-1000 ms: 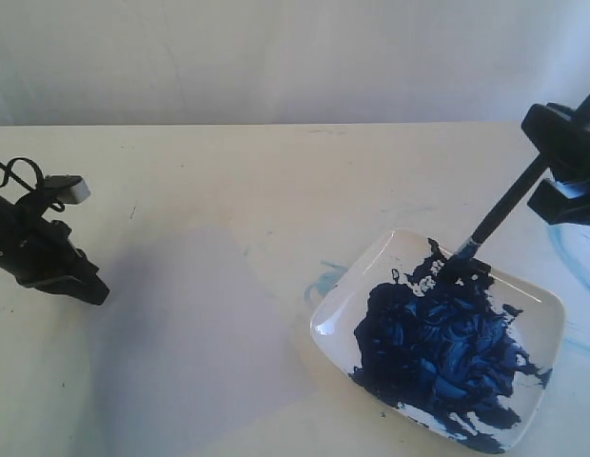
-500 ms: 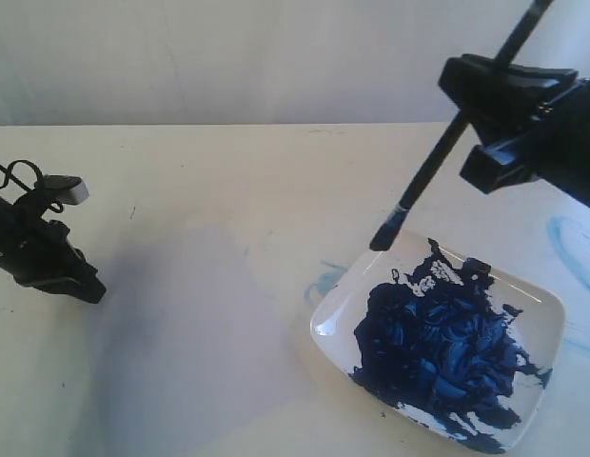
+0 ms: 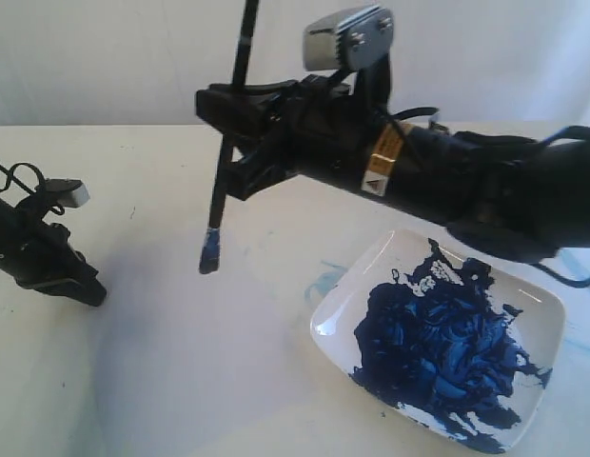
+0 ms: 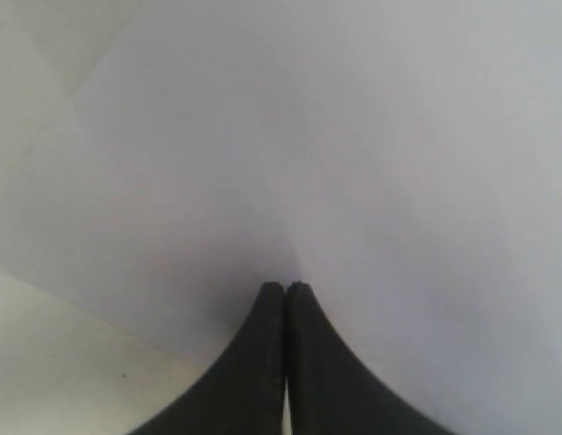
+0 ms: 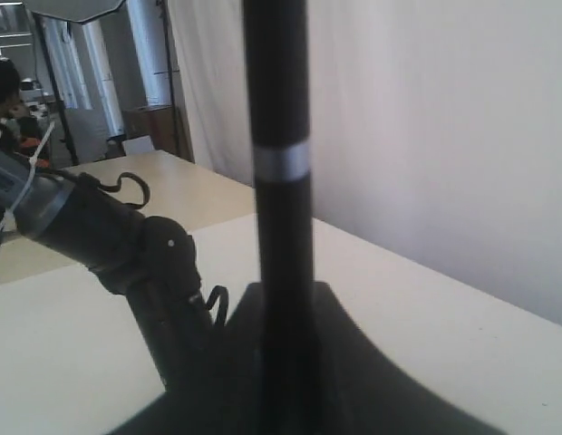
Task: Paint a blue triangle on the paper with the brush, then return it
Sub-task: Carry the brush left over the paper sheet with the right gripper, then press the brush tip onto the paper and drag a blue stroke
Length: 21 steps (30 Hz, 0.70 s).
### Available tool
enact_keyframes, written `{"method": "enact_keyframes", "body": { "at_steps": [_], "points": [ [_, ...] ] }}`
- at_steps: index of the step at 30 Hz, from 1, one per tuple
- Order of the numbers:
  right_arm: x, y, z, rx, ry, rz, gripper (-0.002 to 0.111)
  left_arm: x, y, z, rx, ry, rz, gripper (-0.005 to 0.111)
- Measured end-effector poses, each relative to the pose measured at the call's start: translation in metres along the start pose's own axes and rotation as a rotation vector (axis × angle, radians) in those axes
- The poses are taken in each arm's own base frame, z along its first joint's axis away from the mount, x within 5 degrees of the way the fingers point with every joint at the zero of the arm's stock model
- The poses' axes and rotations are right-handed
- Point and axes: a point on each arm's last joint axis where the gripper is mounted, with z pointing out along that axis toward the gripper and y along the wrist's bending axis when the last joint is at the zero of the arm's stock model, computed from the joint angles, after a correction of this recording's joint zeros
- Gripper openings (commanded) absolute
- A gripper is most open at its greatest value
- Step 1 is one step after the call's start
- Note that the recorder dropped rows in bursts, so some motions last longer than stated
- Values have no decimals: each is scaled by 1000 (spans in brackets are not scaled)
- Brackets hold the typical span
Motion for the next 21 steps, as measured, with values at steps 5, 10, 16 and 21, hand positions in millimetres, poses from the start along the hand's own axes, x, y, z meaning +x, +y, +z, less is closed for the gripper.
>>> {"method": "enact_keyframes", "body": {
  "at_steps": [5, 10, 16, 21],
  "points": [
    [32, 6, 37, -30, 30, 79, 0, 0, 0, 1, 7, -2, -7, 0],
    [53, 11, 54, -33, 56, 119, 0, 0, 0, 1, 7, -2, -7, 0],
    [64, 15, 63, -40, 66, 129, 0, 0, 0, 1, 7, 6, 0, 0],
    [63, 15, 63, -37, 55, 134, 0, 0, 0, 1, 6, 8, -2, 0]
  ]
}}
